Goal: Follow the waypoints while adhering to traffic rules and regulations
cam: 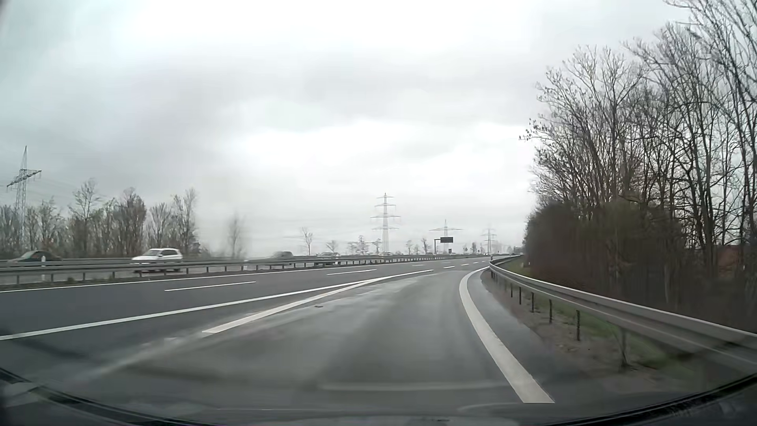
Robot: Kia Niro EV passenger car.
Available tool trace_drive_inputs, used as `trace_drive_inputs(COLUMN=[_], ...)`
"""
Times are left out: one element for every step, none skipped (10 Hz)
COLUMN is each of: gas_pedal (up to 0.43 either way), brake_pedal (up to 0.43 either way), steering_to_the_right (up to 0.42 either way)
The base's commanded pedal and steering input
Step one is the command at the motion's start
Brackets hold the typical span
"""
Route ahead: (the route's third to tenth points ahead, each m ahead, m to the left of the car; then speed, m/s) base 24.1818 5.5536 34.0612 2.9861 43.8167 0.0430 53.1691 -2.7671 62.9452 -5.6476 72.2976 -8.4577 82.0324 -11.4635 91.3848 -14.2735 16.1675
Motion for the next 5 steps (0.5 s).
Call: trace_drive_inputs(gas_pedal=[0.398,0.421,0.429,0.449,0.449], brake_pedal=[0.000,0.000,0.000,0.000,0.000], steering_to_the_right=[0.049,0.048,0.048,0.048,0.047])
